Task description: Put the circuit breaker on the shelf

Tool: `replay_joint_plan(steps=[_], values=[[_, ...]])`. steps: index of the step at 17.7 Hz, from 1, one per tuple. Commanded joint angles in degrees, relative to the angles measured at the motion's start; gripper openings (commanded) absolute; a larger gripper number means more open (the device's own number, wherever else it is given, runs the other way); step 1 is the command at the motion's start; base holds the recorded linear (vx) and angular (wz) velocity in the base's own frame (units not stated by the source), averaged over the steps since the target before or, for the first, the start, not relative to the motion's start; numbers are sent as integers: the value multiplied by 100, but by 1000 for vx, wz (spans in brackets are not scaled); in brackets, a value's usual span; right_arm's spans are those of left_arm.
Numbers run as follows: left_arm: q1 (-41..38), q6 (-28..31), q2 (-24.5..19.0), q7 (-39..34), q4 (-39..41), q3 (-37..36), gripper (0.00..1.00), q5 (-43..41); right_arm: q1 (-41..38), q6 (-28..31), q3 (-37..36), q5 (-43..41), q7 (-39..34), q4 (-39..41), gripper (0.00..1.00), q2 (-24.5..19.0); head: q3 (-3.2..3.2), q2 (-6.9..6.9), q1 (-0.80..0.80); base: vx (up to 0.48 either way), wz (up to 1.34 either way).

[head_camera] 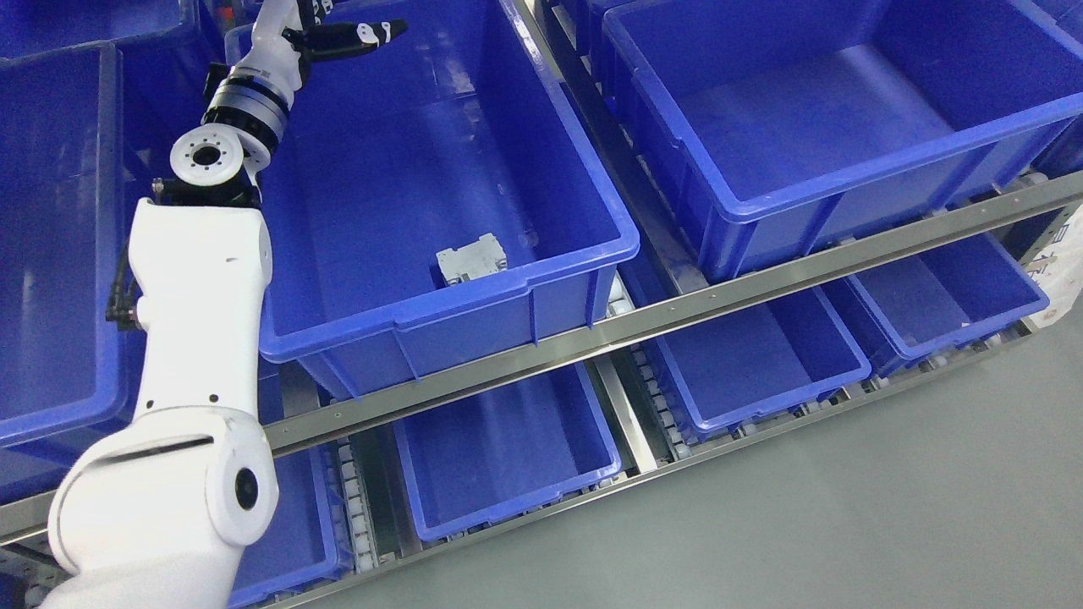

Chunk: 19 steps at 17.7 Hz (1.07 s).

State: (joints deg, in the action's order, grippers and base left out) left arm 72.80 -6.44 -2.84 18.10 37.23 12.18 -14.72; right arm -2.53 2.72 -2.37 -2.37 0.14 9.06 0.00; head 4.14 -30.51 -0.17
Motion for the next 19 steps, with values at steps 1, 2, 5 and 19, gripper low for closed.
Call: replay_joint_plan(steps=[1, 2, 5, 19], values=[[-985, 905, 184, -8, 3286, 672, 100, 514, -2, 0, 0, 0, 3, 0, 100, 100, 0, 0, 0, -35, 17], [-1152, 1020, 184, -8, 3691, 636, 100, 514, -2, 0, 0, 0, 3, 0, 100, 100, 0, 0, 0, -35, 17], [-1723, 1039, 184, 0, 4510, 251, 100, 522, -2, 0, 0, 0, 3, 0, 100, 100, 0, 0, 0, -95, 54], [-2314, 1013, 184, -8, 4829, 38, 100, 522, -2, 0, 0, 0, 3, 0, 100, 100, 0, 0, 0, -136, -23]])
